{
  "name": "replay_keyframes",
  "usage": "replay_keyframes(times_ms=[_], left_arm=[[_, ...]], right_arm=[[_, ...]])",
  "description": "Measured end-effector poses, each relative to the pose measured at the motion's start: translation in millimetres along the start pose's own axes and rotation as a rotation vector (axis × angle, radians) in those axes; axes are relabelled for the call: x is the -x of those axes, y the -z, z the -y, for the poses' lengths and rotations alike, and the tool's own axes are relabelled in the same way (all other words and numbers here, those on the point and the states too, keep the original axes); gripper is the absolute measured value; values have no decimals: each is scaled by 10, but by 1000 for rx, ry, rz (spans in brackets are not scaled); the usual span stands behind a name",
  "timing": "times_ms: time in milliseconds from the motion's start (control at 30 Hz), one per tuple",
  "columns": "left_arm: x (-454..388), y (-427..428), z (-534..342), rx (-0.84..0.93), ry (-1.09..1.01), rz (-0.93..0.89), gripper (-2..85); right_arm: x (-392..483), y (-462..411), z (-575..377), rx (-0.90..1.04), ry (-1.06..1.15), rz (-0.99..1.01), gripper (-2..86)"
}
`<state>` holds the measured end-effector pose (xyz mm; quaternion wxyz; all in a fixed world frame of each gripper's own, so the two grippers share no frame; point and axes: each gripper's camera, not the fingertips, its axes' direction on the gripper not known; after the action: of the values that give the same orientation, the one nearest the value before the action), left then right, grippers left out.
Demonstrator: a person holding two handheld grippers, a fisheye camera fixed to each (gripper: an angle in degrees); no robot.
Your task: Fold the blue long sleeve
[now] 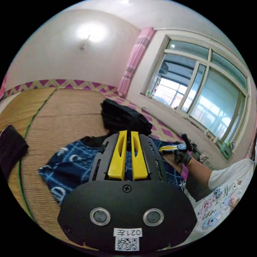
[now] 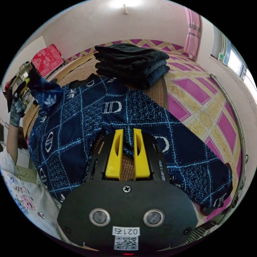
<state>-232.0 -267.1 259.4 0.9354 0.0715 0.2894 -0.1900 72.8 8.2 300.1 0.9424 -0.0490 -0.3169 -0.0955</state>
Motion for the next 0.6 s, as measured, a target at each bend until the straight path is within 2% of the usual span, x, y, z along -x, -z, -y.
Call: replay_keyframes(times_ms=[67,133,167,233,267,333,433,600], left_arm=[[492,868,178,-64,36,85,-6],[1149,1959,258,-131,109,247,-7],[1309,2200,246,-146,132,280,-7],[1996,3139,48,-222,265,423,-7],[2175,3348,-40,-242,311,447,-7],[2854,4056,-513,-316,527,527,-7],[3447,4674,-1163,-402,758,544,-7],[3802,5234,-1721,-585,940,429,-5]], right_arm=[[-46,-2,11,0,-8,9,67],[-101,0,18,-2,-24,24,64],[-144,0,22,-2,-39,33,62],[-214,1,28,-3,-61,47,57],[-265,1,31,-3,-78,57,53],[-344,3,33,-6,-106,80,48],[-473,5,32,-9,-146,115,40],[-636,8,31,-12,-178,150,22]])
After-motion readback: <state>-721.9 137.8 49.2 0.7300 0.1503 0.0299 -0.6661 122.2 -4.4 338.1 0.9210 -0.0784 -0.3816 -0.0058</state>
